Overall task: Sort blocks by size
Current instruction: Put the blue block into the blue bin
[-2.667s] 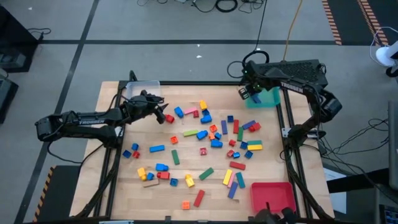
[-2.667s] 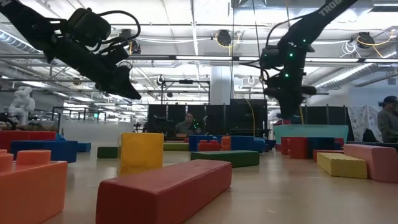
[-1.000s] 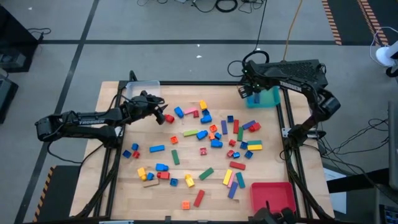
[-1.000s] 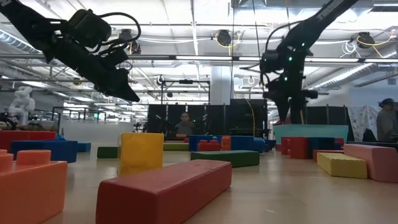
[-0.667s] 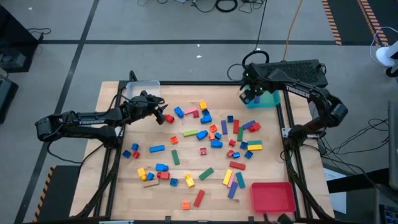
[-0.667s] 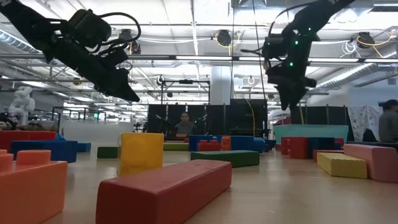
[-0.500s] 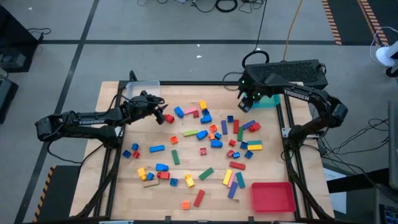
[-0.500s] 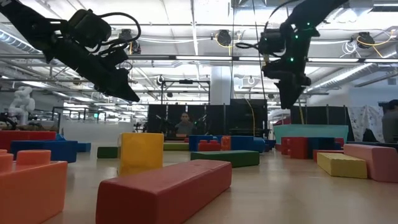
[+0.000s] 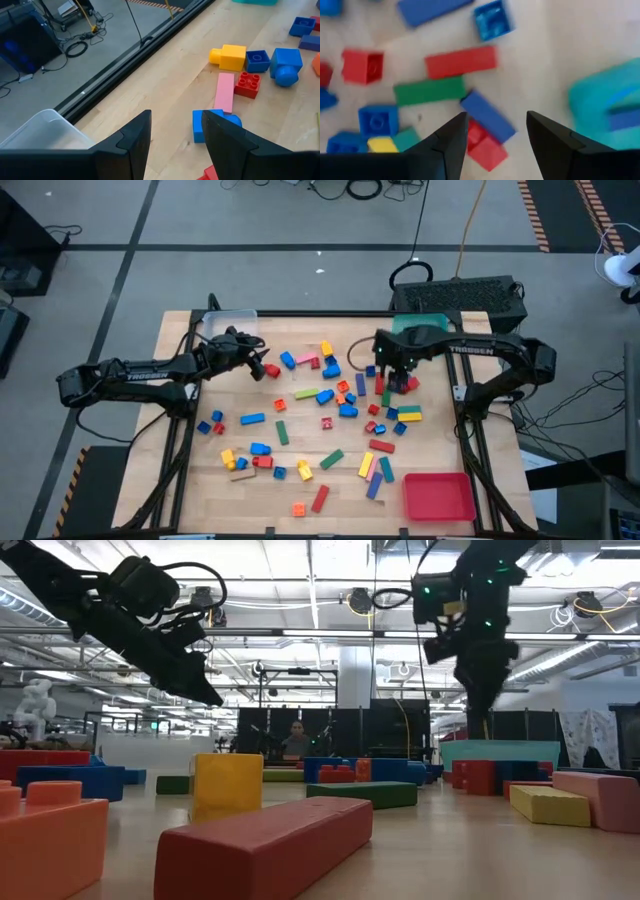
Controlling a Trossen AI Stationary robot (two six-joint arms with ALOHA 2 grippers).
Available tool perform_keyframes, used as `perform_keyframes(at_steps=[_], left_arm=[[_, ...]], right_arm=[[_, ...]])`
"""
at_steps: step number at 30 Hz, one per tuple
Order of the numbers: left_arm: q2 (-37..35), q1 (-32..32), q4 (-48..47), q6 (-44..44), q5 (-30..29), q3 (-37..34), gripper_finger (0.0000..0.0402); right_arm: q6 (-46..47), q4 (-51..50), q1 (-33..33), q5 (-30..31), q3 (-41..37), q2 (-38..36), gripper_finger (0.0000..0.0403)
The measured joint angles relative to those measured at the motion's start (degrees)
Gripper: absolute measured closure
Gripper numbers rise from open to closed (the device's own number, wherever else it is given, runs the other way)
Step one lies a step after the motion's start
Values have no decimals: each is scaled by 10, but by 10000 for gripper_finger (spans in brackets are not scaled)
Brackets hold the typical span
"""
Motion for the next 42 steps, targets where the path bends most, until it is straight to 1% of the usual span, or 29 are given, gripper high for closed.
perform_keyframes(at_steps=[5,8,14,18,23,32,36,42], left_arm=[[0,0,-1,0,0,0,224],[0,0,0,0,0,0,224],[0,0,9,-1,0,0,224],[0,0,12,-1,0,0,224],[0,0,16,-1,0,0,224],[0,0,16,-1,0,0,224],[0,-1,16,-1,0,0,224],[0,-2,16,-1,0,0,224]], right_arm=[[-7,64,21,0,-67,0,215],[-5,93,20,-1,-89,0,215],[-45,137,20,-1,-128,4,215],[-51,172,20,23,-154,4,215],[-45,202,16,29,-170,6,215],[-44,202,16,29,-171,36,216],[-44,204,16,26,-172,43,236],[-44,206,16,16,-172,43,307]])
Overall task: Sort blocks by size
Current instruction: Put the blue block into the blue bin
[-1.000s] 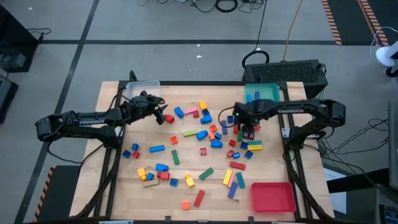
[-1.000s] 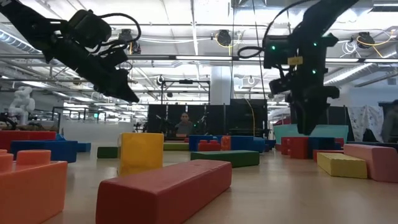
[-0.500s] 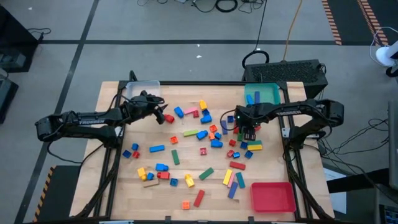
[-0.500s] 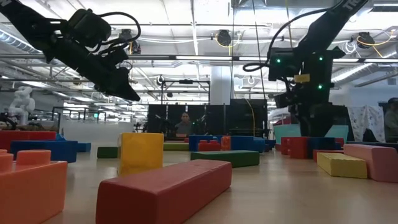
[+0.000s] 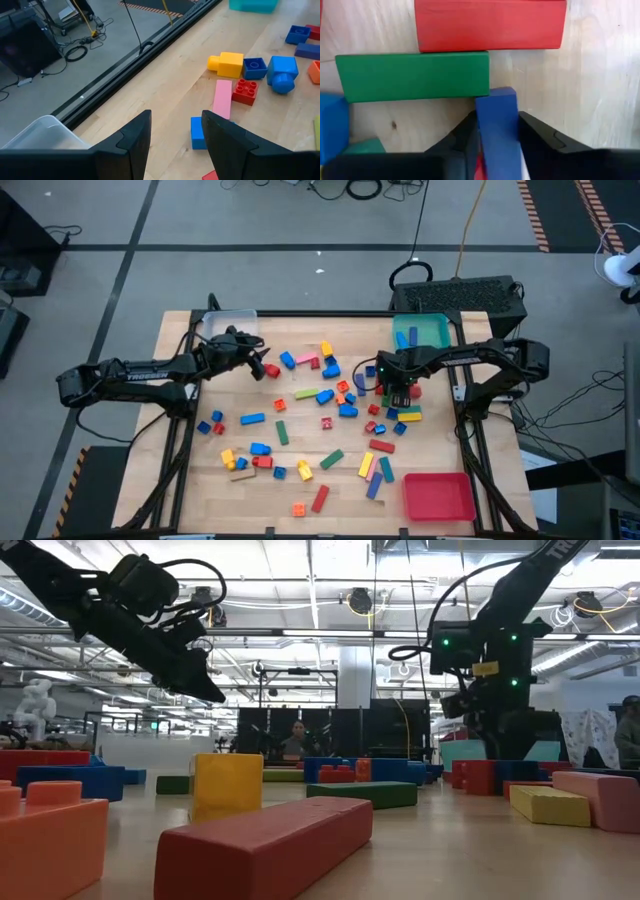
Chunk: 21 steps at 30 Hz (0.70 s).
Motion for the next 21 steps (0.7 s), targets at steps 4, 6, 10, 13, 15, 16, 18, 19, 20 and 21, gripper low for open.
perform_keyframes(at_steps=[4,6,10,13,15,16,18,19,20,21], left_arm=[[0,0,0,0,0,0,224],[0,0,0,0,0,0,224],[0,0,0,0,0,0,224],[0,0,0,0,0,0,224],[0,0,0,0,0,0,224],[0,0,0,0,0,0,224],[0,-1,0,0,0,0,224],[0,-1,-1,0,0,0,224],[0,-1,-3,0,0,0,224],[0,-1,-6,0,0,0,224]], right_arm=[[7,-2,0,-3,2,0,326],[23,-10,0,-5,11,1,326],[95,-10,0,-5,50,5,326],[147,-26,-5,-4,91,3,326],[163,-36,-10,-2,122,4,326],[166,-40,-14,2,139,3,326],[175,-55,-23,19,168,2,326],[180,-70,-29,31,182,2,326],[185,-86,-37,42,195,3,326],[189,-99,-46,49,209,3,326]])
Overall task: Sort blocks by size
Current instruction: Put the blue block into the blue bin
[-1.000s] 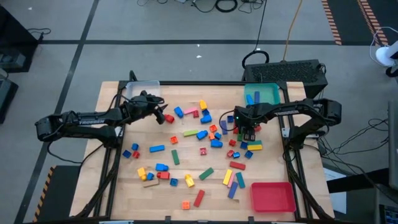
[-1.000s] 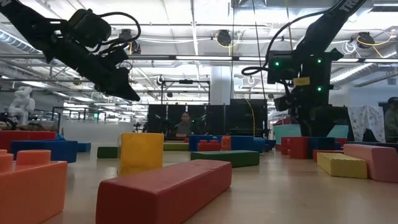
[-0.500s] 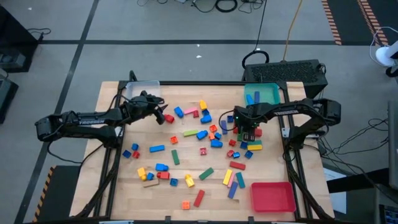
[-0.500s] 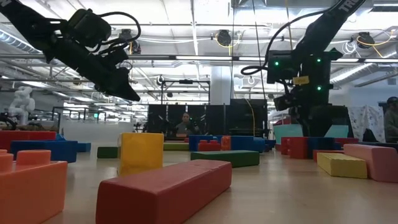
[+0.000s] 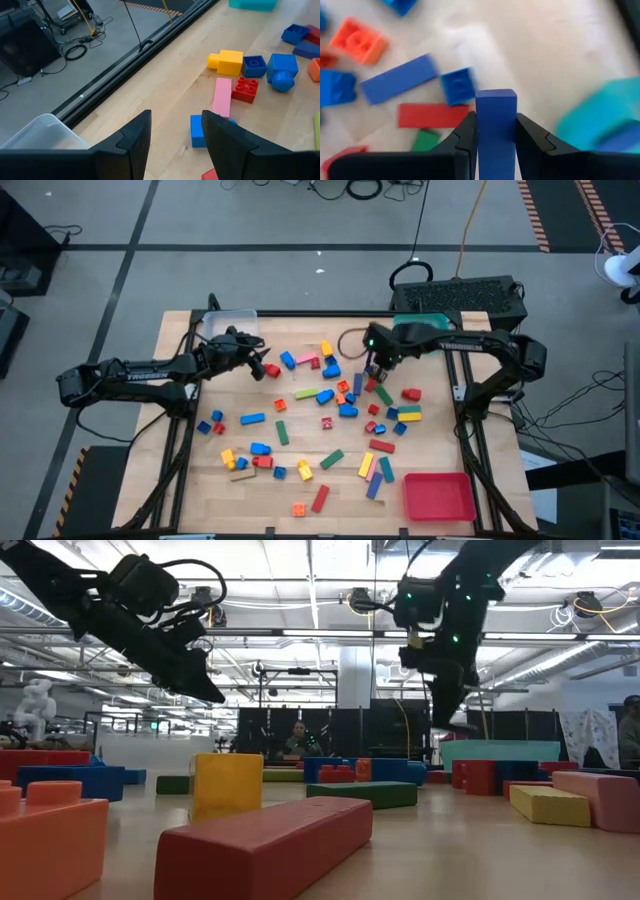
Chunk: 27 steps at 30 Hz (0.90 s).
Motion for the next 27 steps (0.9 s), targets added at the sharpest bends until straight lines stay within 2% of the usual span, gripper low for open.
perform_keyframes(at_steps=[5,17,22,27], left_arm=[[0,0,-8,0,0,0,224],[0,0,-8,0,0,0,224],[0,0,-9,0,0,0,224],[0,0,-9,0,11,0,224]], right_arm=[[25,-44,-56,42,39,-3,325],[52,-41,-210,35,43,-5,324],[68,8,-250,-23,14,-5,324],[75,64,-269,-36,-29,-5,324]])
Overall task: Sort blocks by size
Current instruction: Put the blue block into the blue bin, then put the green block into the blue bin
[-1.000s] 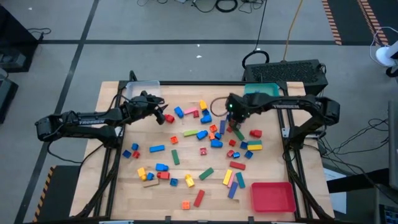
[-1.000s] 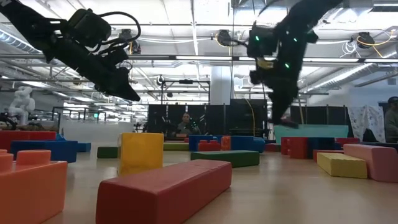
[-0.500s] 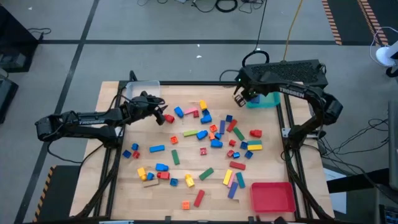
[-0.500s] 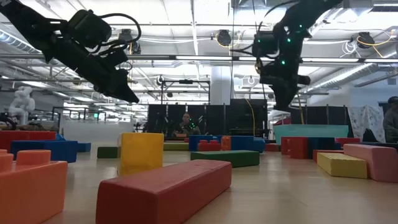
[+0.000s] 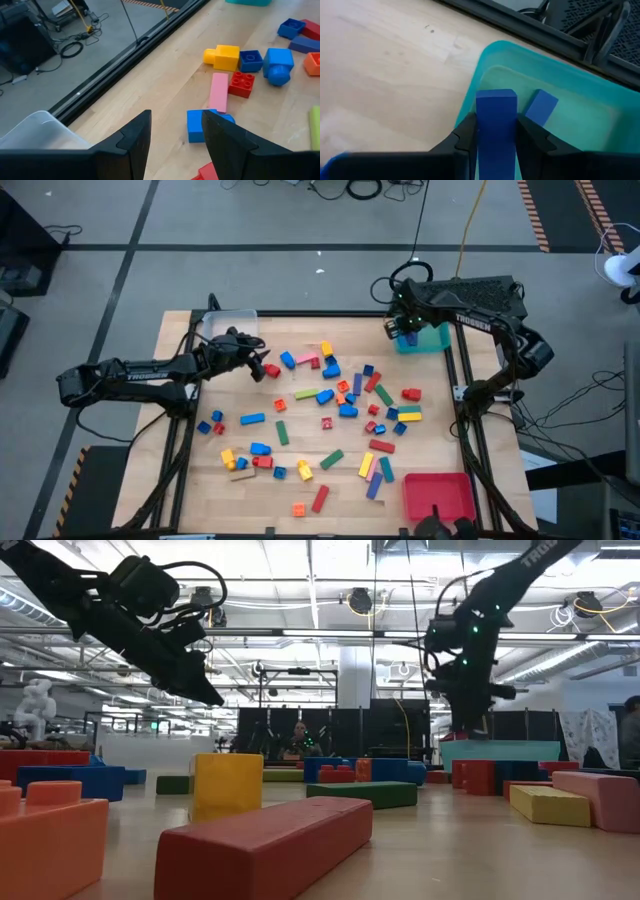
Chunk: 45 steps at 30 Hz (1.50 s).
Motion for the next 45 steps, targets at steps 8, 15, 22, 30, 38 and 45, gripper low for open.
perform_keyframes(at_steps=[8,15,22,30,38,45], left_arm=[[0,0,0,-2,1,0,224],[0,0,0,-2,1,0,224],[0,0,0,-1,1,0,224],[0,0,-1,1,1,0,224],[0,0,-2,1,1,0,224],[0,0,-1,1,1,0,224]], right_arm=[[2,57,-18,-1,-50,0,323],[-11,108,-35,1,-71,0,322],[-14,125,-35,4,-86,0,262],[-24,127,-34,3,-86,0,200],[-34,110,-24,2,-86,-48,204],[-26,83,9,-1,-85,-138,213]])
